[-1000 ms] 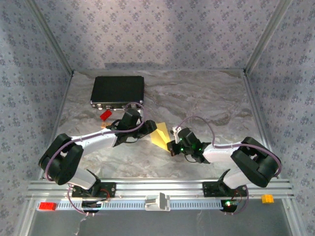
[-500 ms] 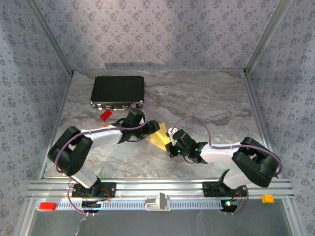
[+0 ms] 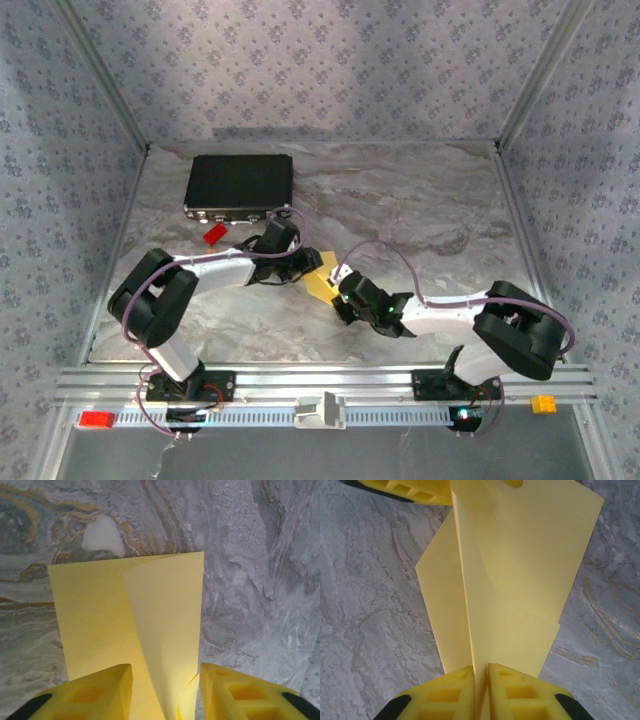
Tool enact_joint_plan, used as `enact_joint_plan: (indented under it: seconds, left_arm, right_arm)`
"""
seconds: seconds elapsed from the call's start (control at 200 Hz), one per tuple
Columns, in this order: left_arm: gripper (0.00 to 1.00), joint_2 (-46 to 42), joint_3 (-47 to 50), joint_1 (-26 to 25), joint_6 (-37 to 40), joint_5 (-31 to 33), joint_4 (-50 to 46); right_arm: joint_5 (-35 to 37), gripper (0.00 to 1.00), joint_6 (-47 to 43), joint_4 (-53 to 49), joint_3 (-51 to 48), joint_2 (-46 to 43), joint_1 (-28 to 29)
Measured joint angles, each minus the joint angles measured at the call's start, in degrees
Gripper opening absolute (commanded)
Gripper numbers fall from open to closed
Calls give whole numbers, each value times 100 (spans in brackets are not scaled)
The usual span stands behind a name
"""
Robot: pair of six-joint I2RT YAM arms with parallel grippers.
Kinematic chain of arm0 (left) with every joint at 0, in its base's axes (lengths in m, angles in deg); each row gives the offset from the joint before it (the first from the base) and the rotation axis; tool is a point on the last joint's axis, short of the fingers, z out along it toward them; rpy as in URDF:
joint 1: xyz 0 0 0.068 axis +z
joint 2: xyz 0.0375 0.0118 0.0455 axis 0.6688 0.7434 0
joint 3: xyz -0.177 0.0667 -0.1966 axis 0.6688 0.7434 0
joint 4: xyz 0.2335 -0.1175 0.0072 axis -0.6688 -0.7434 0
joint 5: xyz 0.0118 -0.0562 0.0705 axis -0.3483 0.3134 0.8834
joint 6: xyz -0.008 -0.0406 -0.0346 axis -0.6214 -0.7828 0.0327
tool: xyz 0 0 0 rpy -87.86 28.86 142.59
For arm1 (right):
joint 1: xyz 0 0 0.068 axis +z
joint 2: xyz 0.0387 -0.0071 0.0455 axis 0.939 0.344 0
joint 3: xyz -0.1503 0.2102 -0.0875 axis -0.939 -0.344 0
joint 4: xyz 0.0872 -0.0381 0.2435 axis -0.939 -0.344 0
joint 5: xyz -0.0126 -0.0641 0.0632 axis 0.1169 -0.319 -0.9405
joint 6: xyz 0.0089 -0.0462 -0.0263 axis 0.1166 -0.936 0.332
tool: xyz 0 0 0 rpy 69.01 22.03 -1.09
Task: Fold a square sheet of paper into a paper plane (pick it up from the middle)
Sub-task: Fourth fold the wing at the center of the table.
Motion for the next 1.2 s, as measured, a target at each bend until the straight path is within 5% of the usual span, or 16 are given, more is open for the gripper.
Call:
enact_joint_plan:
  seconds: [0.27,0.959,1.199]
  left_arm:
    - [6,0,0,0,-87,-22,-136]
    - [4,0,0,0,-116,-105,-149]
    - [4,0,0,0,-116,-107,-149]
  right_arm:
    - [481,23,-280,-103,9,0,243]
    - [1375,30,-966,-136,31,229,719]
    - [1478,22,-1025,-96,31,254,741]
